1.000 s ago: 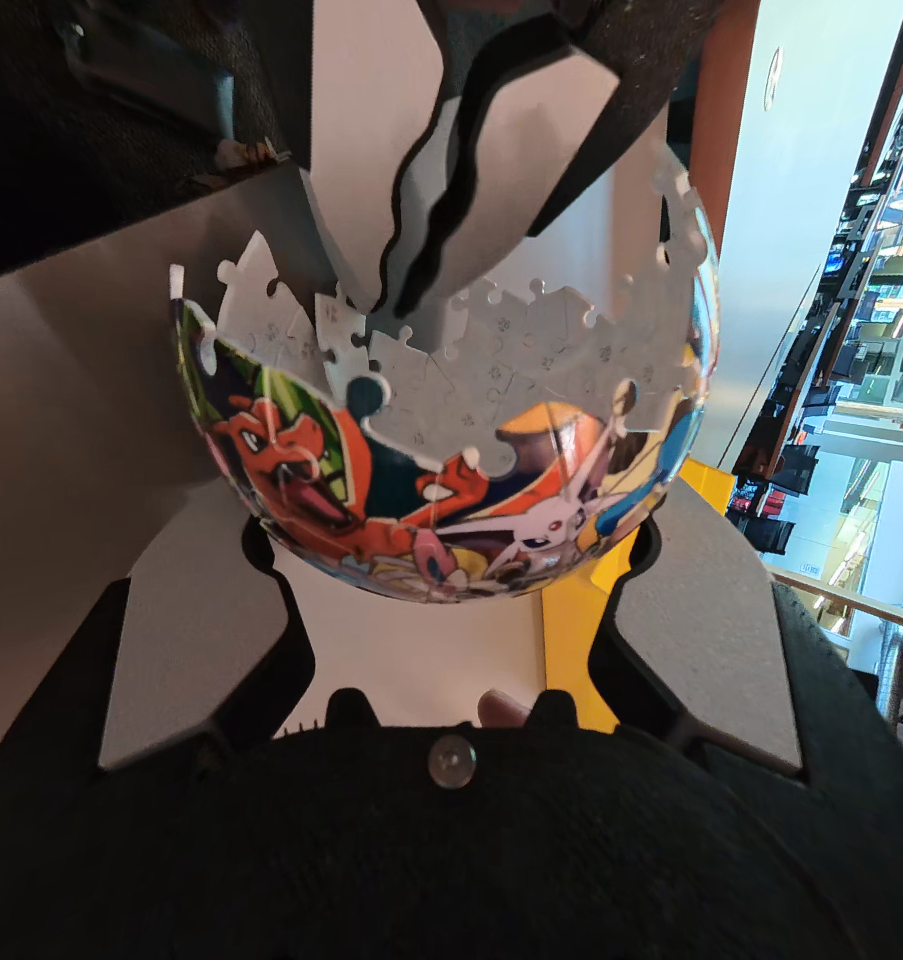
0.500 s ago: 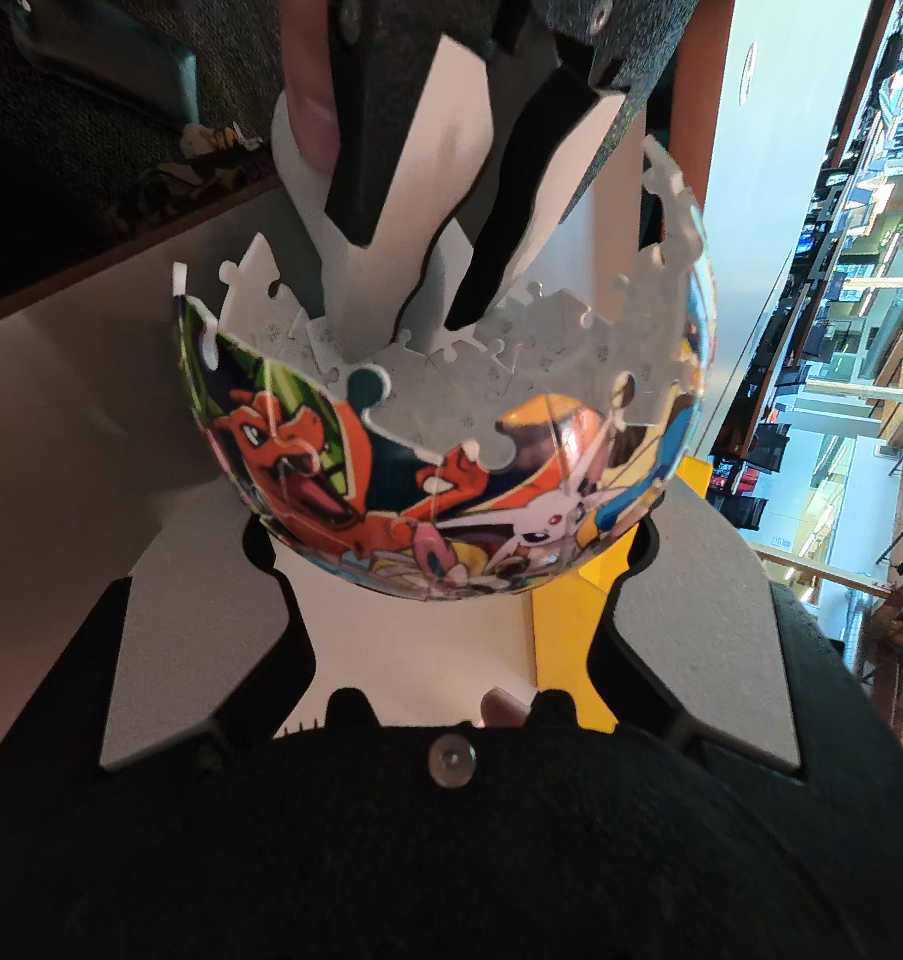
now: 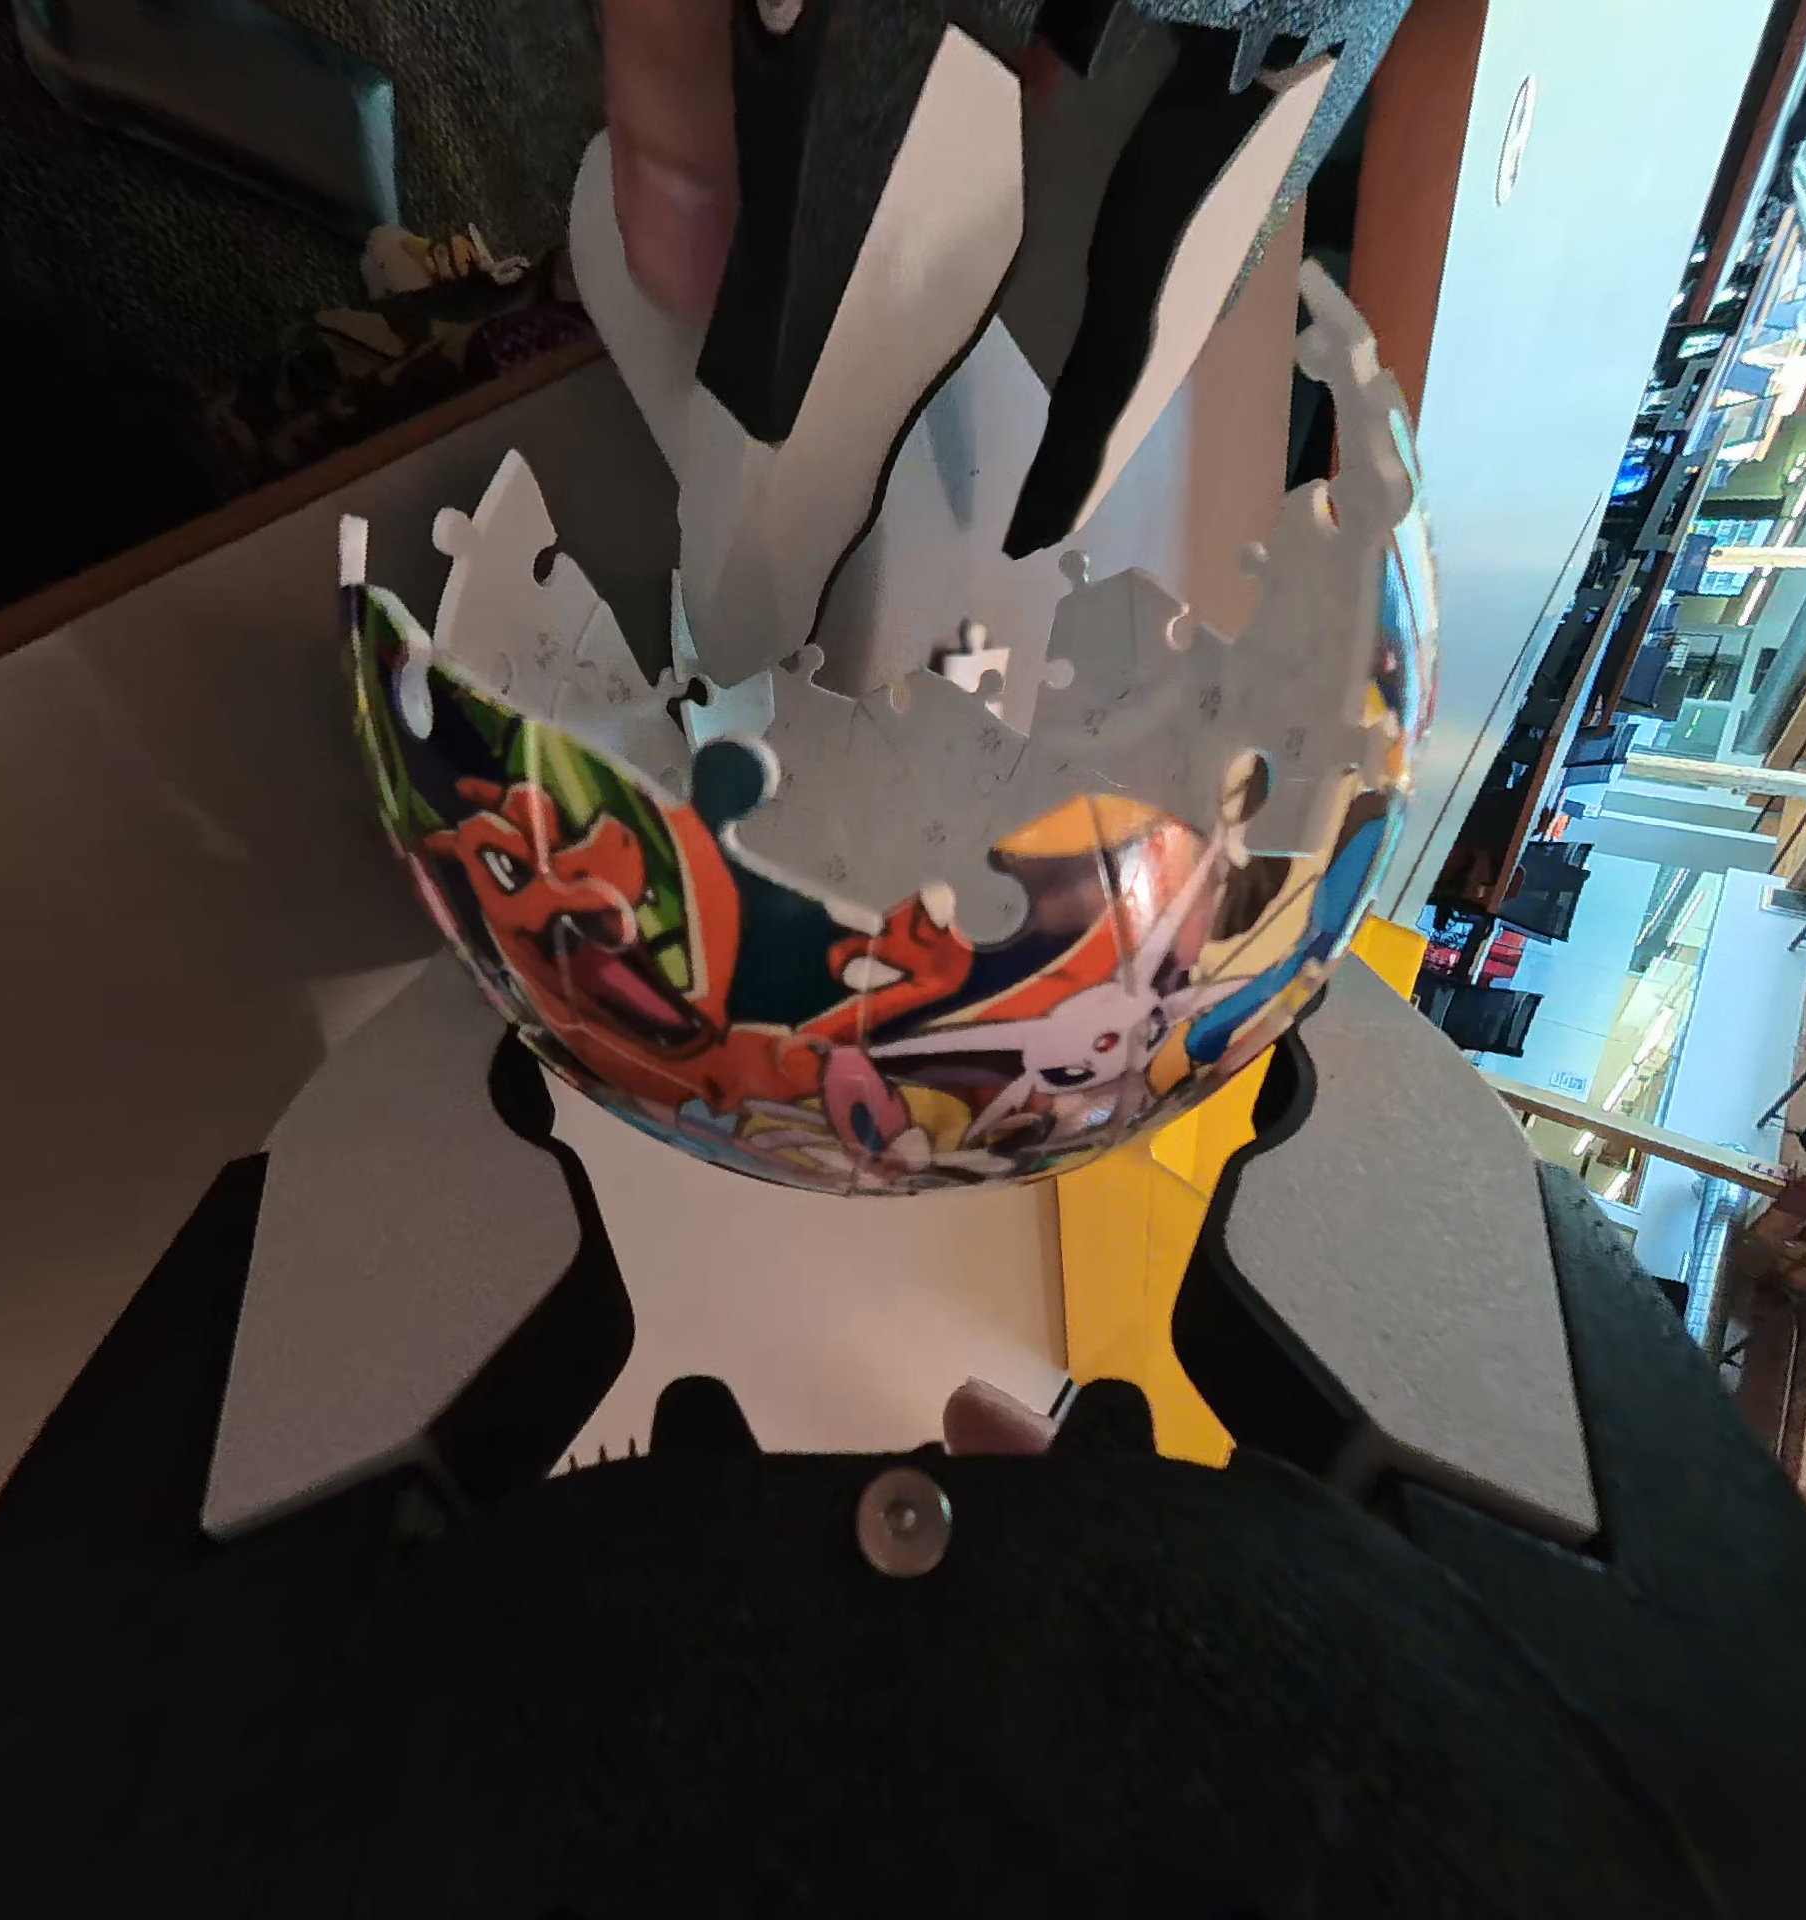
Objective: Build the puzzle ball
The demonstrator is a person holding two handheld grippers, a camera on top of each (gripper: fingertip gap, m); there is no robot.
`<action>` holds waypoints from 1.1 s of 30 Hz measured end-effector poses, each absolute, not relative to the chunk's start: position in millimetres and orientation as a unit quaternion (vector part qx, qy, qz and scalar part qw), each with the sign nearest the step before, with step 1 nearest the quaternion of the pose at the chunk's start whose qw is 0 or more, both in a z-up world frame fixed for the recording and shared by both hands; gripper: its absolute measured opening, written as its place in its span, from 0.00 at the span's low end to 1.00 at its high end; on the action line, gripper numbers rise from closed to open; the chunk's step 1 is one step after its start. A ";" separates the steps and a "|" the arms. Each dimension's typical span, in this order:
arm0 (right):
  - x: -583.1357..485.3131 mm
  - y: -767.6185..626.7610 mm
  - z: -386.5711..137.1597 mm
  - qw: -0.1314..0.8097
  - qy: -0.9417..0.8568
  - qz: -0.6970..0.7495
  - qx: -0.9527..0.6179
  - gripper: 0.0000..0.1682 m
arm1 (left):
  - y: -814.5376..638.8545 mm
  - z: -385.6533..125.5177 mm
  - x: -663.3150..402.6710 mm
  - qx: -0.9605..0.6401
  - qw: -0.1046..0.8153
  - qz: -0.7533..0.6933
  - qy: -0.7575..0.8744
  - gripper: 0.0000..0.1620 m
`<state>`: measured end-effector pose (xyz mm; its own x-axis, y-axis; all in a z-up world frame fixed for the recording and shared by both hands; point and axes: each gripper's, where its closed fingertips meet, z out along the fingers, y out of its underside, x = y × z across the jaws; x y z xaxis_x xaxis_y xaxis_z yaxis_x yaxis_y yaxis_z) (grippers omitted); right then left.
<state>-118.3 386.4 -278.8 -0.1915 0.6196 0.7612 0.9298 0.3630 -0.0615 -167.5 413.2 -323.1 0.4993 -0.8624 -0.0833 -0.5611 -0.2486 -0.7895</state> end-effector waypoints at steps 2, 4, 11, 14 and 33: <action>-116.7 388.0 -279.0 0.353 -0.741 -0.220 -0.527 0.79 | 413.9 -324.0 -168.0 -0.771 0.394 -0.192 0.462 0.54; -114.4 389.3 -278.5 0.349 -0.736 -0.229 -0.533 0.79 | 414.2 -323.8 -169.0 -0.772 0.397 -0.189 0.459 0.53; -103.0 390.9 -275.9 0.351 -0.696 -0.264 -0.568 0.71 | 409.5 -324.9 -175.1 -0.782 0.396 -0.176 0.448 0.52; -107.1 388.4 -275.1 0.361 -0.695 -0.255 -0.567 0.70 | 411.5 -324.2 -174.1 -0.784 0.395 -0.164 0.449 0.53; -142.0 391.7 -279.1 0.405 -0.747 -0.040 -0.526 0.85 | 425.8 -329.3 -167.3 -0.785 0.358 -0.203 0.463 0.63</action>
